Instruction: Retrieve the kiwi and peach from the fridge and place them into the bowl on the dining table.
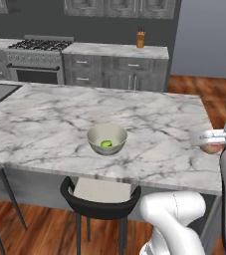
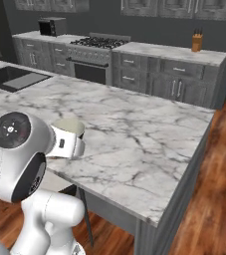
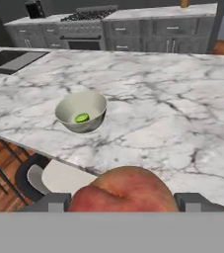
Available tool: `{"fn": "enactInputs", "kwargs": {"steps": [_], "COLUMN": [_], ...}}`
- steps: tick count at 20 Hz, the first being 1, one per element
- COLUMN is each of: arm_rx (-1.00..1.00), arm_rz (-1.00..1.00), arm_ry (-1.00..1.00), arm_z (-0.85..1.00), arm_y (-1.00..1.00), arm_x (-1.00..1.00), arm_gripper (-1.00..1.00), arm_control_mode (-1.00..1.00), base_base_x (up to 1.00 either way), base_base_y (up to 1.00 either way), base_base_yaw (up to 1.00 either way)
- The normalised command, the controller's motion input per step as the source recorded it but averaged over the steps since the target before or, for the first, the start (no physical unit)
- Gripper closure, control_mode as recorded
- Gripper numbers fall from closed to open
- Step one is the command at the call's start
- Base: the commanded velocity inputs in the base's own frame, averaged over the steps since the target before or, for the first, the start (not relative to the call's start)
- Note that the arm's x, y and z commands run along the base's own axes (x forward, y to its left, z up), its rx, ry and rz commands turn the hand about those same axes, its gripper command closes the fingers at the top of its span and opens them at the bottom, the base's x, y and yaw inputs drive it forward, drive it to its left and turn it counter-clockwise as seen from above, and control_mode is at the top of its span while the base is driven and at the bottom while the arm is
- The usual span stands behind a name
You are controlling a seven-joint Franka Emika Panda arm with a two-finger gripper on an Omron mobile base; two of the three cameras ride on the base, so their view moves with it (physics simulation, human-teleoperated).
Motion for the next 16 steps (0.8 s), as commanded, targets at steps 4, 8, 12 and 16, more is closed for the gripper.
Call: {"fn": "enactInputs", "kwargs": {"steps": [4,8,12,16], "arm_rx": [-0.02,-0.01,0.0,0.0], "arm_rz": [0.07,0.08,0.09,0.08], "arm_ry": [0.4,0.38,0.27,0.18], "arm_z": [-0.24,-0.29,-0.28,-0.33], "arm_y": [0.76,0.69,0.55,0.43], "arm_x": [1.0,1.0,0.99,1.0], "arm_gripper": [1.0,1.0,1.0,1.0], "arm_control_mode": [-1.0,-1.0,-1.0,-1.0], "base_base_x": [0.0,0.0,0.0,0.0], "base_base_y": [0.0,0.0,0.0,0.0], "base_base_yaw": [0.0,0.0,0.0,0.0]}}
